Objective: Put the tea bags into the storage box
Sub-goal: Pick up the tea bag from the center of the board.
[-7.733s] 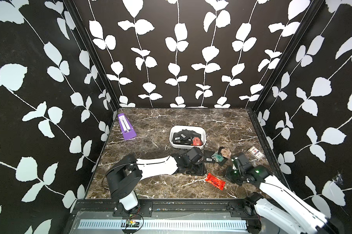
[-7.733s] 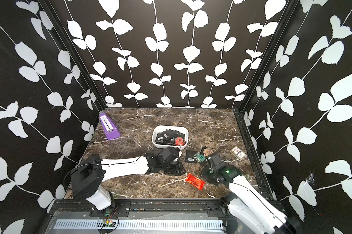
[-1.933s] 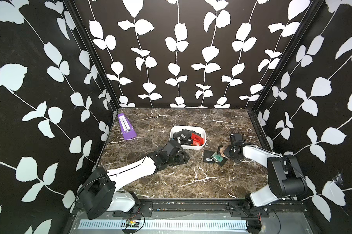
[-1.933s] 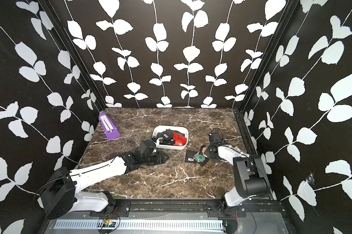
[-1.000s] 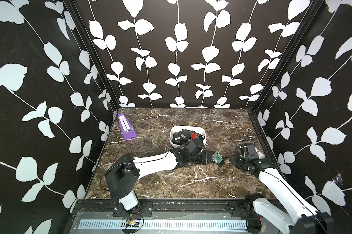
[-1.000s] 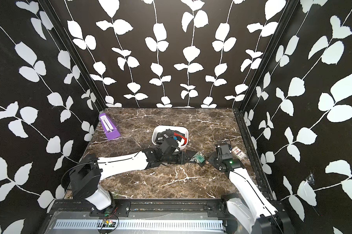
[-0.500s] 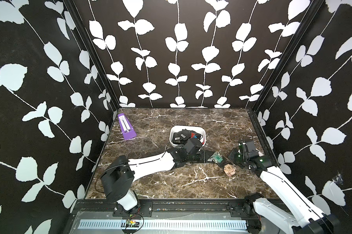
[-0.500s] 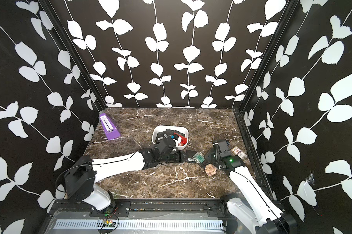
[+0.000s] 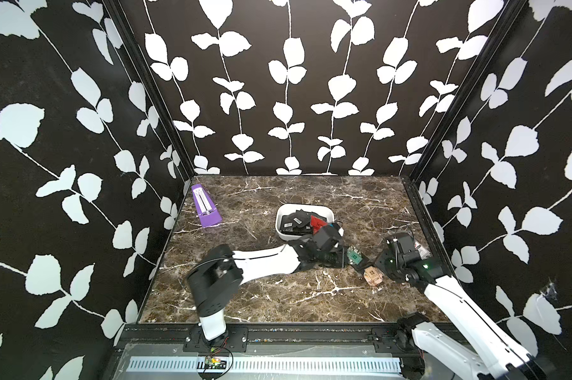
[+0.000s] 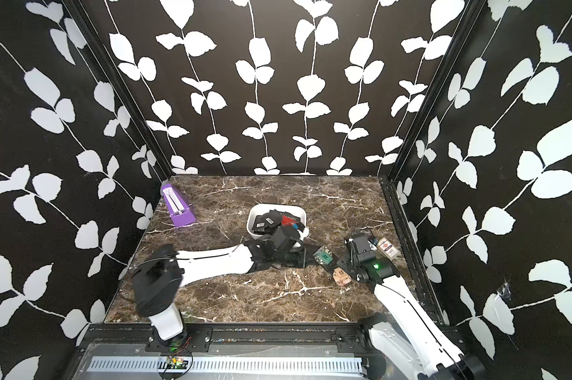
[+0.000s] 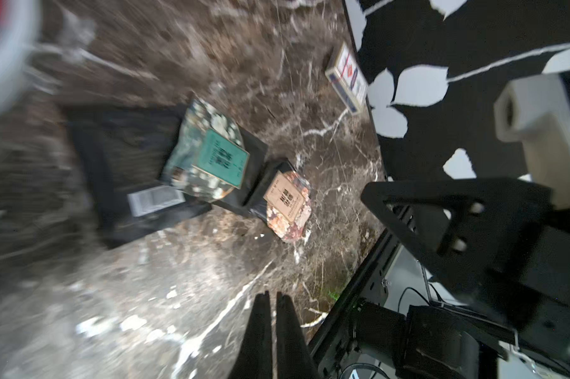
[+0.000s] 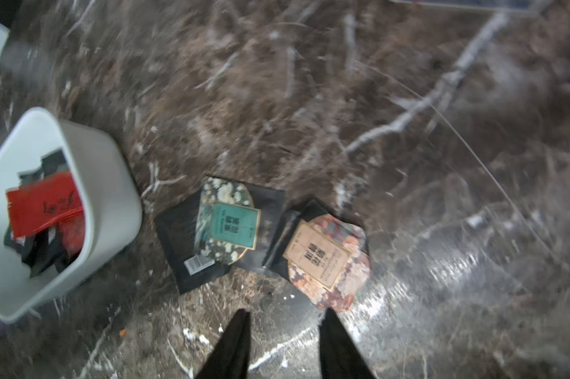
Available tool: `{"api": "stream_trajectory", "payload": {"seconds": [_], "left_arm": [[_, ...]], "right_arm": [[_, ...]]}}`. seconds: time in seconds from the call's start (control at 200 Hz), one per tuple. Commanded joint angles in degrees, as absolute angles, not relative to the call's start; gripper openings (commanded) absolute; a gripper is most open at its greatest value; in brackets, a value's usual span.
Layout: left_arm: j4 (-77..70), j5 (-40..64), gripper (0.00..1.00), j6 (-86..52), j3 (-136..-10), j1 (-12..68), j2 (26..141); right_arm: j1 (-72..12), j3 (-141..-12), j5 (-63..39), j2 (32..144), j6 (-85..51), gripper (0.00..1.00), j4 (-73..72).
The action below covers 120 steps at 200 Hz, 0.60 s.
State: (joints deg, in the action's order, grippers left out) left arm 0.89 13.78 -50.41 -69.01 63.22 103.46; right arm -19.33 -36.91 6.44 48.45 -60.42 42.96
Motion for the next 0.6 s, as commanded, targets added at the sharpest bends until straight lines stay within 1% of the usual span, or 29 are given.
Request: {"api": "stream_trajectory", "payload": {"seconds": [0.0,0.155,0.275,0.41,0.595], "left_arm": [[-1.83,16.61,0.00,-51.97,-72.58,65.08,106.45],[-3.59,16.84,0.00,-54.35,-77.08,65.61,112.49],[-2.13,16.62,0.00,-54.67,-81.32,65.96,116.75],[-0.72,15.04,0.00,-54.73,-82.91,66.08,119.89],[0.24,13.51,0.00,-54.75,-84.22,66.09,123.22]], "right_arm": [[-18.20,-33.16,8.61,47.02,-61.96,0.42,44.29],[-12.36,-28.38,2.99,47.39,-62.09,0.48,38.54],[-8.99,-25.36,-1.60,48.65,-62.57,0.50,33.58],[-7.29,-23.73,-3.77,49.99,-62.66,0.51,31.34],[-6.31,-22.49,-4.19,49.57,-62.48,0.52,30.57]]}}
